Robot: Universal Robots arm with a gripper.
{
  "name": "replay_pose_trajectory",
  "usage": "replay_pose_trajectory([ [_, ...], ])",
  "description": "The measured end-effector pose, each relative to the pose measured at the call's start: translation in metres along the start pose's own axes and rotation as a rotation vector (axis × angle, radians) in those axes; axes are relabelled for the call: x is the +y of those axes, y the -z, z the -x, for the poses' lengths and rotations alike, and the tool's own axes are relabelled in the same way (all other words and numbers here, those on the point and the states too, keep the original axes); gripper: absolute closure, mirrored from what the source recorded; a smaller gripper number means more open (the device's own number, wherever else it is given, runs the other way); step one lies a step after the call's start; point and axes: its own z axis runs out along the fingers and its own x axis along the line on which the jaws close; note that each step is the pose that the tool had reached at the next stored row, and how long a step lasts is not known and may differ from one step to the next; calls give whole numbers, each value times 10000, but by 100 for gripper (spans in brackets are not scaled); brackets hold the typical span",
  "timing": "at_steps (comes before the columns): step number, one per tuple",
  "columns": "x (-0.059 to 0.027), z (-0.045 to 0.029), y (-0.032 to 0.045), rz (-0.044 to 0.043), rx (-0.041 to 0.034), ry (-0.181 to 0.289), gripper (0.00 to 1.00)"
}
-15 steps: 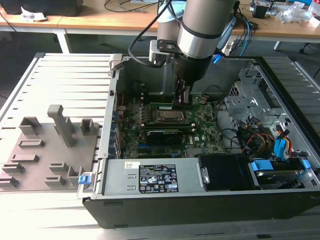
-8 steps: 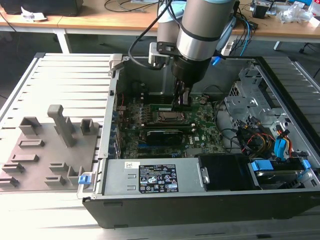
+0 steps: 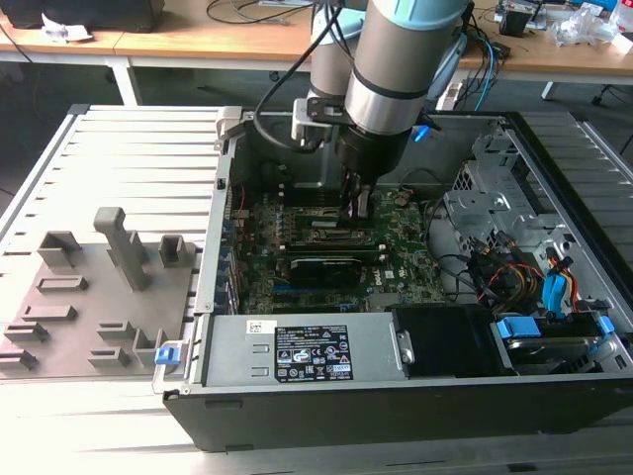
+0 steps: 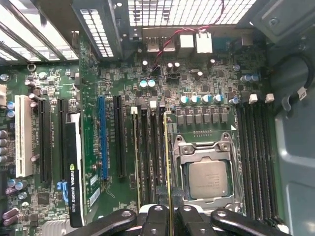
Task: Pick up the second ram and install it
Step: 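Insert the second ram into the second slot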
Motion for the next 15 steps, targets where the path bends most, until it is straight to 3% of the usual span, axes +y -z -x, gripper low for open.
replay_pose_trajectory([
  [6,79,-8,-35,0,0,1,86],
  [15,80,-14,-125,0,0,1,86],
])
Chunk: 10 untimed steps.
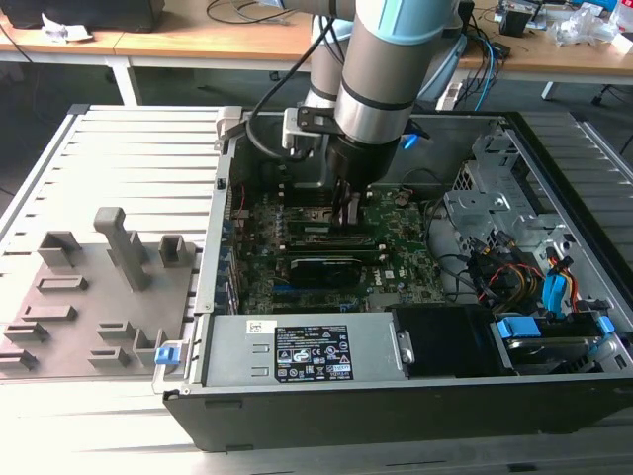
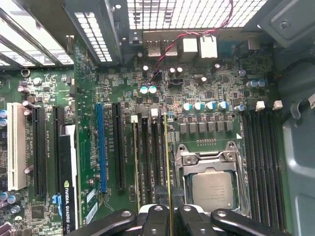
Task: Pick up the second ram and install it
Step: 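Insert the second ram into the second slot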
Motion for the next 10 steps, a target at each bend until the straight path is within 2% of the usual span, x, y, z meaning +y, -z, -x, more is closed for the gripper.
replay_pose_trajectory([
  [3,0,-2,-27,0,0,-1,86],
  [6,4,-61,-85,0,1,0,86],
  [10,-12,-64,-135,1,3,8,86],
])
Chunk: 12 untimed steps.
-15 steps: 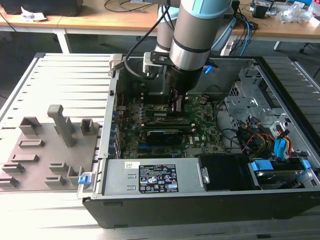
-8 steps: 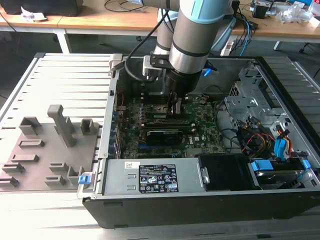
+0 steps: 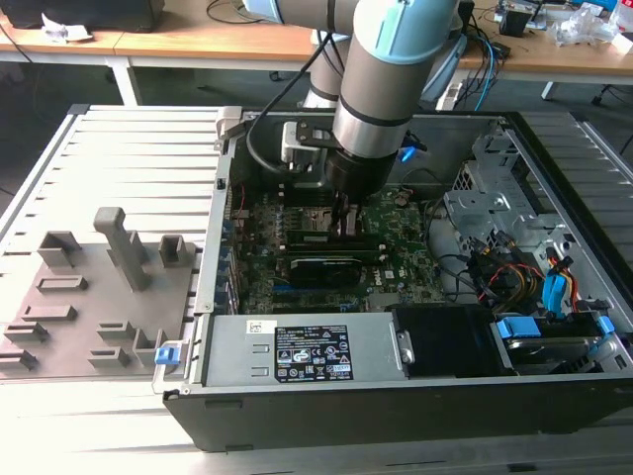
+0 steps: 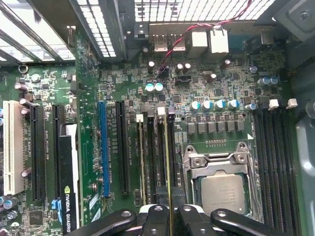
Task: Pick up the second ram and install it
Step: 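Insert the second ram into the second slot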
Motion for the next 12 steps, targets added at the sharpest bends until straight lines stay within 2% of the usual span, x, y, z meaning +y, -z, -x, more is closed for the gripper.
replay_pose_trajectory([
  [6,-19,-2,-62,1,2,17,86],
  [12,-36,-2,-77,2,3,22,86],
])
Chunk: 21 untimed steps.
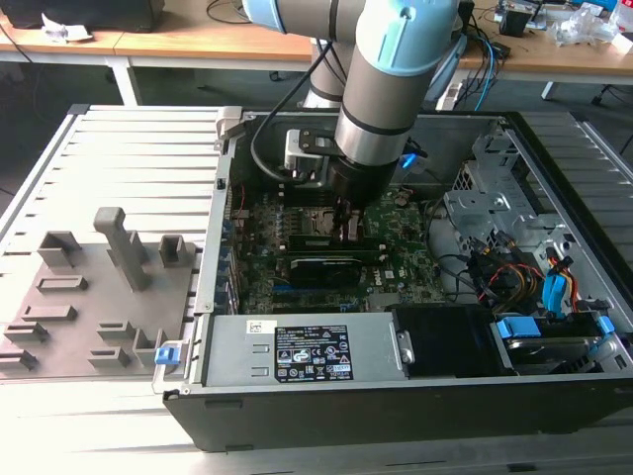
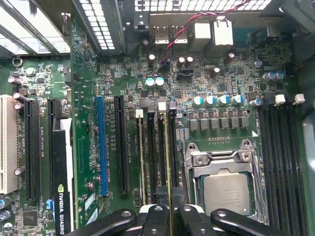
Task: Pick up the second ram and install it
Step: 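Insert the second ram into the second slot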
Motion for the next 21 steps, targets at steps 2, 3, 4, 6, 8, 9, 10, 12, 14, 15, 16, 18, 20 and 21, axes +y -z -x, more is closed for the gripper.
replay_pose_trajectory([
  [2,0,-1,-1,-1,-2,0,86],
  [3,-1,-5,-1,-1,-3,0,86],
  [4,0,-7,0,0,0,5,86],
  [6,-1,-7,-1,0,1,11,86],
  [8,-1,-8,-4,1,1,14,86],
  [9,-1,-8,-11,0,1,14,86],
  [10,-2,-9,-17,1,2,14,86],
  [12,-3,-9,-25,1,1,14,86],
  [14,-4,-9,-34,1,0,15,86],
  [15,-4,-8,-44,3,0,15,86],
  [16,-5,-8,-46,2,2,15,86],
  [18,-5,-7,-47,0,0,14,86],
  [20,-5,-7,-49,-3,-4,15,85],
  [21,-5,-7,-49,0,-3,15,85],
])
